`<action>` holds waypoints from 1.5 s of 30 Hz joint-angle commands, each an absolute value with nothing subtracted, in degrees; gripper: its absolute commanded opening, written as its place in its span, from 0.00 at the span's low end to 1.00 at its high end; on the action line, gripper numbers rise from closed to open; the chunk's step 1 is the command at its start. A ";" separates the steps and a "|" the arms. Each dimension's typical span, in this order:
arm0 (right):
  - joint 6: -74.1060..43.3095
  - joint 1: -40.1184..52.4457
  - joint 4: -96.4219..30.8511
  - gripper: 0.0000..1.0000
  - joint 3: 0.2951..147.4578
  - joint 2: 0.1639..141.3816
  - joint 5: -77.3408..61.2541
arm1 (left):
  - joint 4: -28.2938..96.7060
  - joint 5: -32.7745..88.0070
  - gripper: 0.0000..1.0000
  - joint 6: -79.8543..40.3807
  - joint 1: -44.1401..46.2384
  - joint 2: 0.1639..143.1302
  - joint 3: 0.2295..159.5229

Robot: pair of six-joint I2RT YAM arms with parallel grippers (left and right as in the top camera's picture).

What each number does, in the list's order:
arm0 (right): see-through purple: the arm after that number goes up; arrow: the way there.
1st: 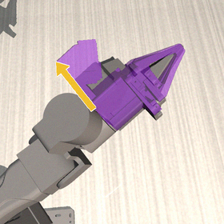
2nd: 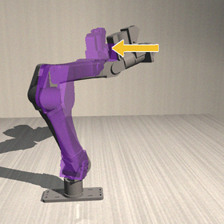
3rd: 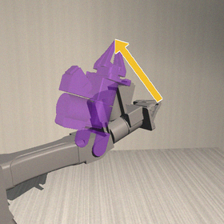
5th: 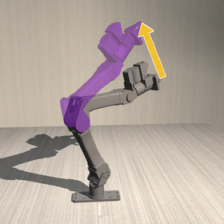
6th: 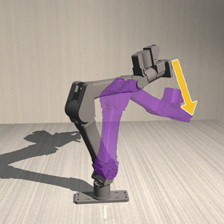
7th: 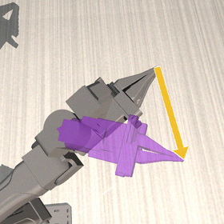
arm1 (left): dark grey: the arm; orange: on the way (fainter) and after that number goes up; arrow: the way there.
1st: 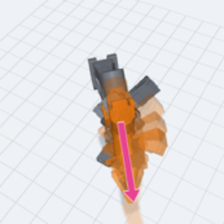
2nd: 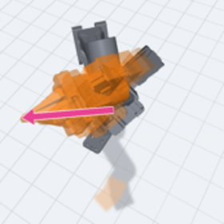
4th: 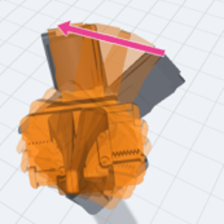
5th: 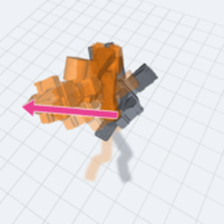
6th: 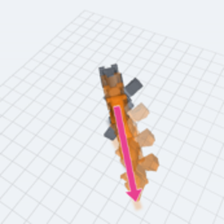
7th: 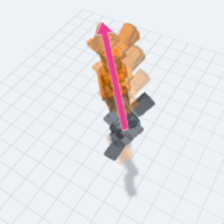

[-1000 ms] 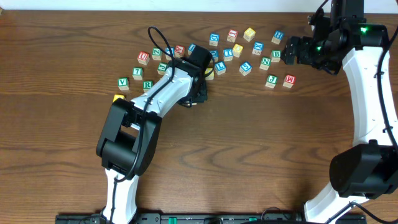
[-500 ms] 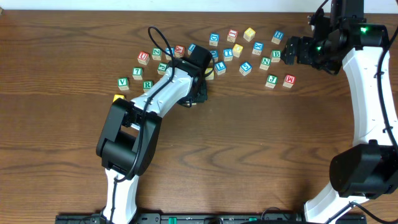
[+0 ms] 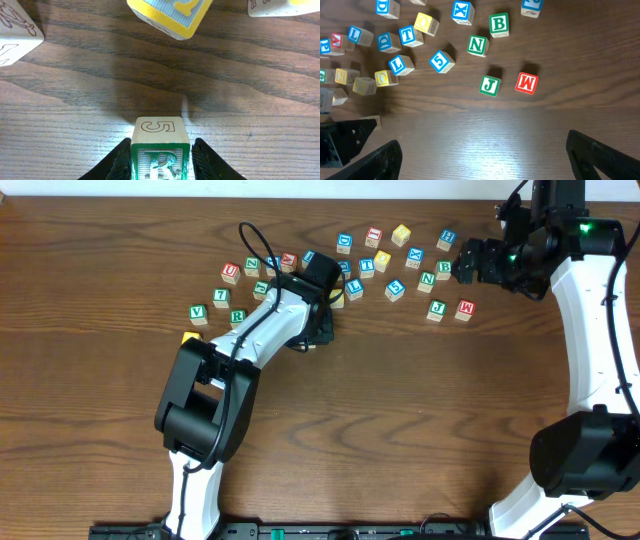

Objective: Spell out ROBOT
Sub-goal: 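Lower the R block onto the table and open the left gripper, then move the left gripper back over the yellow O block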

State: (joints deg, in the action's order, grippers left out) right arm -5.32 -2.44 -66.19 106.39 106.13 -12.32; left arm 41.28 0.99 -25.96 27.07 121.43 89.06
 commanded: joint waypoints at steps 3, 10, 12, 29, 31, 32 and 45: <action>-4.62 -2.15 -66.26 0.99 106.69 106.19 -12.16 | 41.23 0.67 0.39 -22.92 27.09 122.48 88.82; -4.62 -2.15 -66.26 0.99 106.69 106.19 -12.16 | 41.21 0.67 0.38 -21.15 27.07 122.48 88.82; -4.62 -2.15 -66.26 0.99 106.69 106.19 -12.16 | 41.19 0.67 0.38 -20.56 27.07 122.48 88.82; -4.62 -2.15 -66.24 0.99 106.69 106.19 -12.16 | 40.99 0.67 0.38 -19.73 27.07 122.48 88.84; -4.62 -2.15 -66.24 0.99 106.69 106.19 -12.16 | 40.97 0.67 0.38 -19.73 27.07 122.45 88.84; -4.62 -2.15 -66.24 0.99 106.69 106.19 -12.16 | 41.01 0.67 0.38 -19.73 27.07 122.39 88.97; -4.62 -2.15 -65.08 0.99 106.69 106.19 -12.16 | 44.07 0.64 0.39 -19.75 22.13 111.83 93.69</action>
State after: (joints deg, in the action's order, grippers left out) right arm -5.32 -2.44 -65.47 106.39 106.13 -12.34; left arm 43.68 1.17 -20.69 24.14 118.26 91.44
